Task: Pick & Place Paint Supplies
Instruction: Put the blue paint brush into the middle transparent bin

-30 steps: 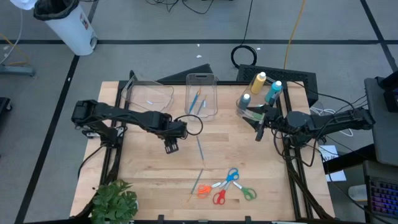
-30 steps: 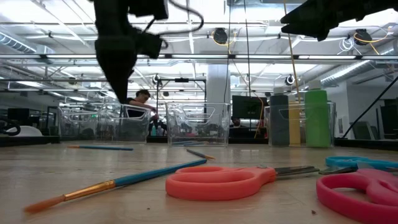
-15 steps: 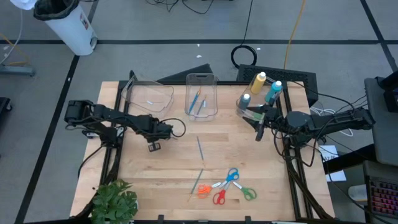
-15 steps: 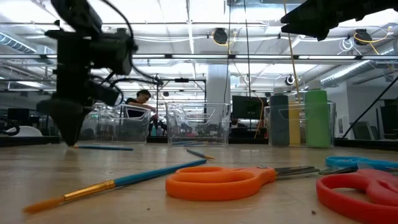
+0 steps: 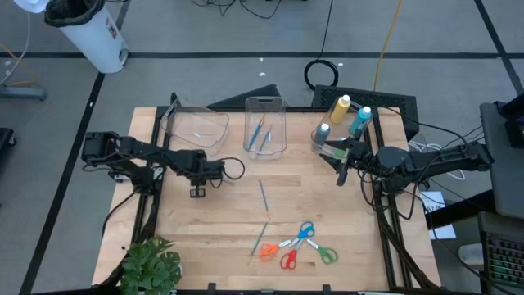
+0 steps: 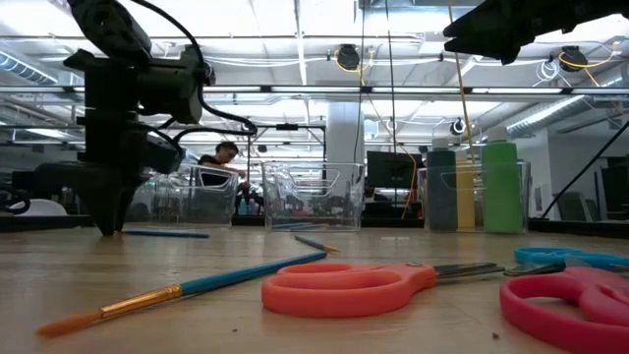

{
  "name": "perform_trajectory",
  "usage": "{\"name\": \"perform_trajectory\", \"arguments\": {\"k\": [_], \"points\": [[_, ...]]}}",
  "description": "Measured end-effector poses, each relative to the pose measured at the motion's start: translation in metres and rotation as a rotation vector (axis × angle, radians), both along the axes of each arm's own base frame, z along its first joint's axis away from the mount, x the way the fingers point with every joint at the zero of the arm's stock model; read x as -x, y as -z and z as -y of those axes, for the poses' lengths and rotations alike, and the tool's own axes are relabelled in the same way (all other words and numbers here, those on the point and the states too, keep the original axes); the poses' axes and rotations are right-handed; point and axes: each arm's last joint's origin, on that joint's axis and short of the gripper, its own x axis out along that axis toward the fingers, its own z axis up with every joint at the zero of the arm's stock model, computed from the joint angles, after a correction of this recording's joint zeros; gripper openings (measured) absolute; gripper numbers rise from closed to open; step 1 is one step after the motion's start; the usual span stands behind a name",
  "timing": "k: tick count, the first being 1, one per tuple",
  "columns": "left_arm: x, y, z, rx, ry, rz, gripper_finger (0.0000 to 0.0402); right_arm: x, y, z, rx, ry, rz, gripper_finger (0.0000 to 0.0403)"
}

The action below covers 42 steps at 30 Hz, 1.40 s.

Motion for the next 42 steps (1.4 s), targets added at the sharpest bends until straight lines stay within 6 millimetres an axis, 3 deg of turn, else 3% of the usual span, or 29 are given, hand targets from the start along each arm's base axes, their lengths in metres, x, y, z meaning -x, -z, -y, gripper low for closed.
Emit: {"name": "perform_trajectory", "arguments": {"k": [9,14,19,23,31,38,42], "points": [[0.002,0.0,-0.014,0.07,-0.113,0.019,0.0093,0.0,0.0,0.0,0.0,-0.001,0.0,0.021],[-0.001,-0.002,-0.009,0.041,-0.164,0.019,0.0093,0.0,0.0,0.0,0.015,-0.002,-0.006,0.021],[-0.005,-0.008,0.0,-0.078,-0.1,0.006,0.0097,0.0,0.0,0.0,0.017,-0.002,-0.007,0.021],[-0.008,-0.007,-0.003,-0.191,-0.093,0.037,0.0132,0.0,0.0,0.0,0.012,-0.002,-0.005,0.021],[-0.011,-0.004,-0.017,-0.083,-0.137,0.112,0.0206,0.0,0.0,0.0,0.007,-0.002,-0.004,0.021],[-0.015,-0.004,-0.017,-0.002,-0.227,0.18,0.019,0.0,0.0,0.0,0.01,-0.003,-0.005,0.021],[-0.014,-0.004,-0.015,0.031,-0.426,0.204,0.0174,0.0,0.0,0.0,0.01,-0.003,-0.004,0.021]]}}
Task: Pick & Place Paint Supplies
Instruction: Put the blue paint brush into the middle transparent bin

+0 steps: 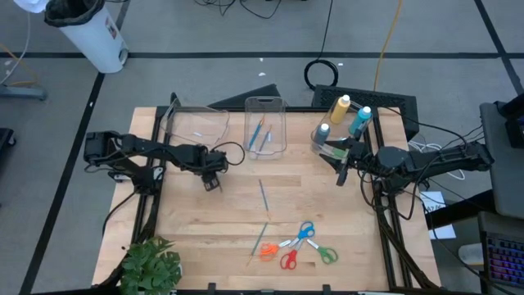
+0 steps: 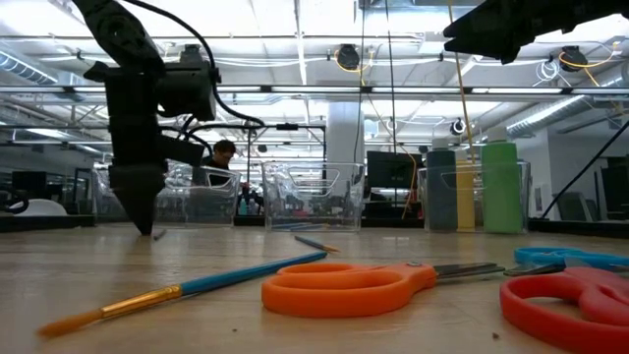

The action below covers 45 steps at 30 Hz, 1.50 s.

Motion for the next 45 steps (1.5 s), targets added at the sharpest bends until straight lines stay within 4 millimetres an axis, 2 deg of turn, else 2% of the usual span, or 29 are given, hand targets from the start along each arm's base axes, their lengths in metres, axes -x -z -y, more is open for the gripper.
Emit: {"name": "perform_trajectory", "arguments": {"k": [7,12,17,20,26,36,41,45], "points": [[0.002,-0.004,0.002,0.075,-0.431,0.088,0.0149,0.0,0.0,0.0,-0.006,0.0,0.003,0.021],[-0.001,-0.016,0.005,0.191,-0.71,0.239,0.0135,0.0,0.0,0.0,-0.014,0.001,0.006,0.021],[-0.011,-0.028,0.015,0.227,-0.727,0.407,0.0134,0.0,0.0,0.0,-0.017,0.001,0.006,0.021],[-0.012,-0.028,0.018,0.227,-0.803,0.425,0.0139,0.0,0.0,0.0,-0.016,0.001,0.005,0.021],[-0.007,-0.018,0.019,0.158,-0.954,0.359,0.0145,0.0,0.0,0.0,-0.016,0.001,0.005,0.021],[-0.015,0.002,0.018,0.095,-0.977,0.322,0.0145,0.0,0.0,0.0,-0.017,0.0,0.006,0.021],[-0.016,0.008,0.02,0.102,-0.928,0.27,0.0145,0.0,0.0,0.0,-0.017,0.0,0.008,0.021],[-0.013,0.009,0.026,0.094,-0.918,0.241,0.0119,0.0,0.0,0.0,-0.017,0.0,0.009,0.021]]}}
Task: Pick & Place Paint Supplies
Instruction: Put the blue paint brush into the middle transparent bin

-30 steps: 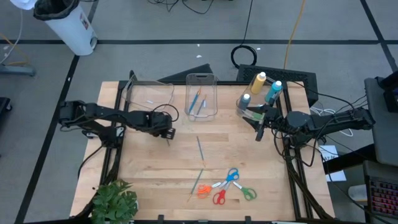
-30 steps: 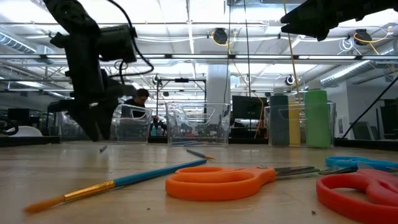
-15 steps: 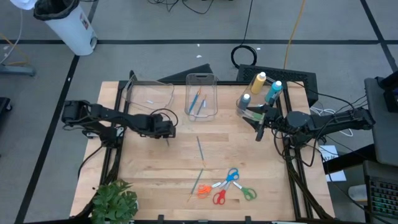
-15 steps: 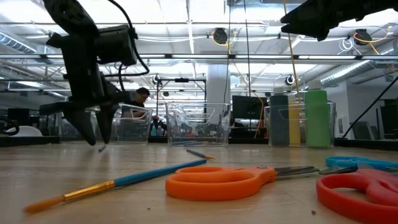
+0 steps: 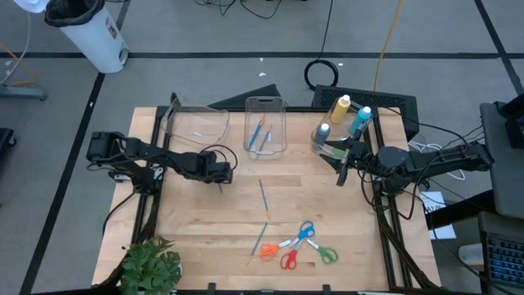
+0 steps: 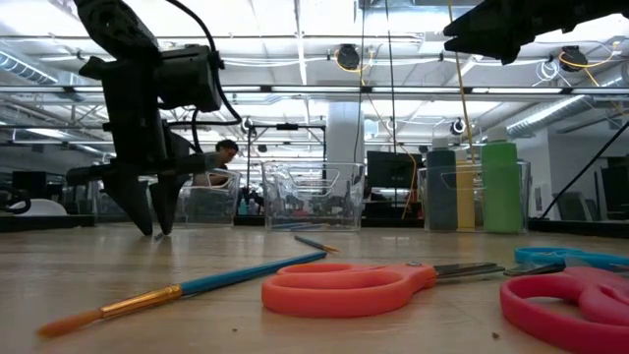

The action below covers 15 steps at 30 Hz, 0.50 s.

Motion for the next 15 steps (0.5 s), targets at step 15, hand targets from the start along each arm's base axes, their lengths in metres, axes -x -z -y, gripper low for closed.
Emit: {"name": "perform_trajectory", "arguments": {"k": [15], "points": [[-0.002,0.001,0.015,-0.06,0.197,-0.014,0.0006,0.0,0.0,0.0,0.0,0.0,0.0,0.021]]}}
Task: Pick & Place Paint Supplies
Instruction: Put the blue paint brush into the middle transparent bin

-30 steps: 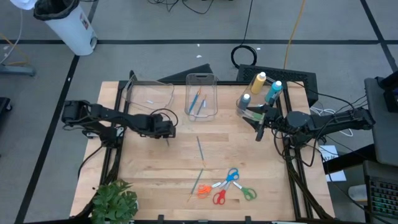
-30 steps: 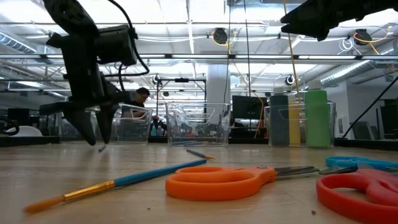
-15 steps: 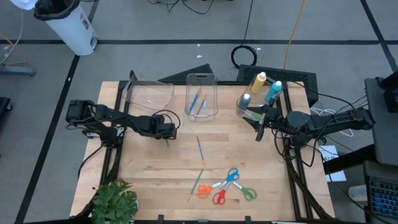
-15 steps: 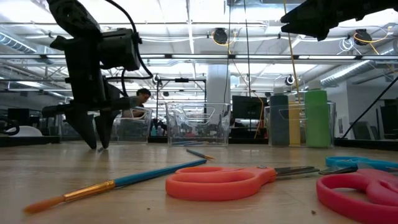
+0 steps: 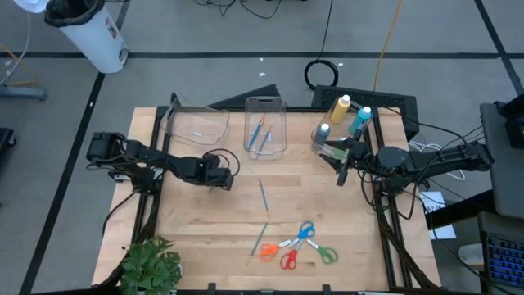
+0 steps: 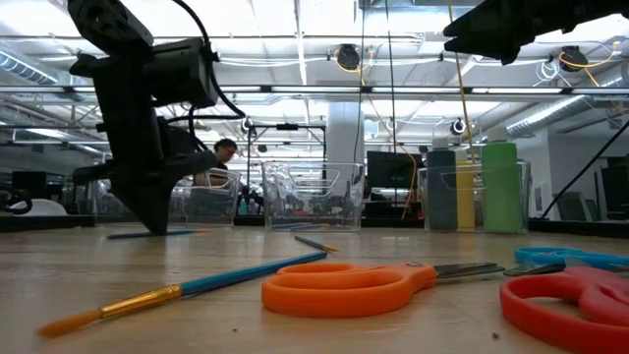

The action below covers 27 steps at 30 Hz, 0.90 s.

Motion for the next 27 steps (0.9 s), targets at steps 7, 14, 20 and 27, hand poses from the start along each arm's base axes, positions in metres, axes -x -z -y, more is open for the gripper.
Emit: {"name": "perform_trajectory", "arguments": {"k": [7,14,20,27], "points": [[-0.018,-0.034,0.004,0.055,0.113,0.137,0.0002,0.0,0.0,0.0,0.006,0.0,-0.002,0.021],[-0.036,-0.077,0.012,-0.068,0.234,0.264,0.0001,0.0,0.0,0.0,-0.004,0.001,0.001,0.021],[-0.051,-0.11,0.015,-0.206,0.293,0.341,0.0001,0.0,0.0,0.0,-0.002,0.001,0.002,0.021],[-0.07,-0.151,-0.017,-0.481,0.261,0.431,0.0001,0.0,0.0,0.0,0.002,0.0,0.001,0.021]]}}
